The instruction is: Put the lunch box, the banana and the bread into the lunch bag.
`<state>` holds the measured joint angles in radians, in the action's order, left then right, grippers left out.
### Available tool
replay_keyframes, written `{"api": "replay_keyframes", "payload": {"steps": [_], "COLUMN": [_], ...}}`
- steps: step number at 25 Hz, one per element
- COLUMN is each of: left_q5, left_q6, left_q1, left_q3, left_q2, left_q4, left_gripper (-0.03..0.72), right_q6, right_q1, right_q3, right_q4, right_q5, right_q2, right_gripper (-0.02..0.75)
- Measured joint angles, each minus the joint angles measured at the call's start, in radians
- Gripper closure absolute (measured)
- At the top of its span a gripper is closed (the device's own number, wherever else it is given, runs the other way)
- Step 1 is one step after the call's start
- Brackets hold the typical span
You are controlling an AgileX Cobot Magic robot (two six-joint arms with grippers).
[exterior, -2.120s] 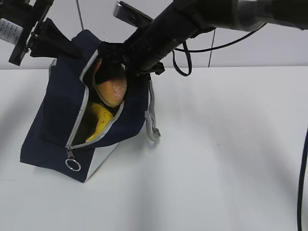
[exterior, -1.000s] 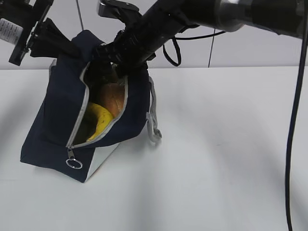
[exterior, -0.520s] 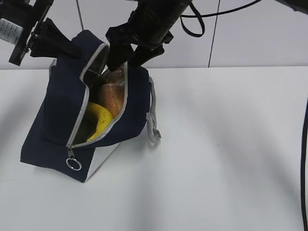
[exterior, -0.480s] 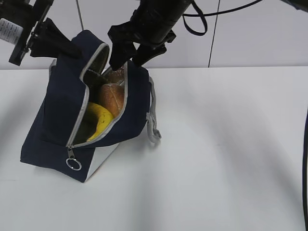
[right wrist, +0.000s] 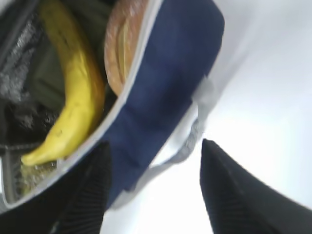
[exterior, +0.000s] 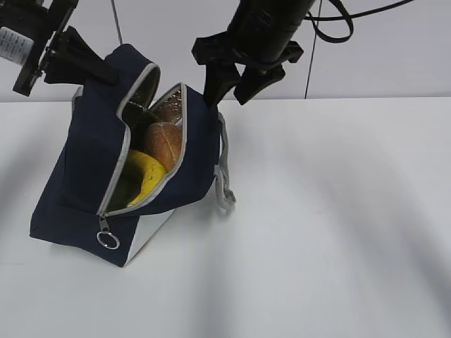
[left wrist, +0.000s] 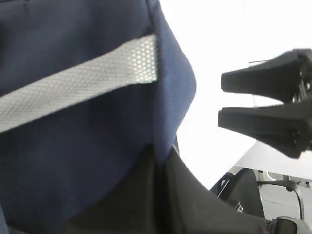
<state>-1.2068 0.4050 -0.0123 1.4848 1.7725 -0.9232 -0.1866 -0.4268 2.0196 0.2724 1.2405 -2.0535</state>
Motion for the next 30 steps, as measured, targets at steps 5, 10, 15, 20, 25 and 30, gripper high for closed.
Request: {"api": "replay_keyframes", "payload": {"steps": [5,10,15,20,25,30], "left_q5": [0.000,0.000,0.000,0.000,0.000,0.000], "left_q6": [0.003,0.003,0.003,0.003,0.005,0.006], "left_q1": [0.000,0.000,0.000,0.000,0.000,0.000], "left_q3": [0.000,0.000,0.000,0.000,0.000,0.000], "left_q2": [0.000,0.000,0.000,0.000,0.000,0.000], "left_q4": [0.000,-0.001,-0.001,-0.002,-0.002,-0.002], "left_gripper": [0.690,0.690,0.690,0.690,0.690,0.690], "right_q6": [0.002,0.002,0.004,0.004,0.009,-0.003], "right_q1": [0.000,0.000,0.000,0.000,0.002,0.069], "right_q3": [-0.150,-0.217,-0.219,-0.219,-0.219,-0.230], "right_q4": [-0.015,0.003,0.024,0.025,0.049,0.209], "right_q5": [0.000,0.000,0.000,-0.009,-0.061,-0.117], "right_q2": [0.069,0.084,0.084,0.084,0.084,0.084], "right_gripper": [0.312,0.312,0.312,0.312,0.312,0.312]}}
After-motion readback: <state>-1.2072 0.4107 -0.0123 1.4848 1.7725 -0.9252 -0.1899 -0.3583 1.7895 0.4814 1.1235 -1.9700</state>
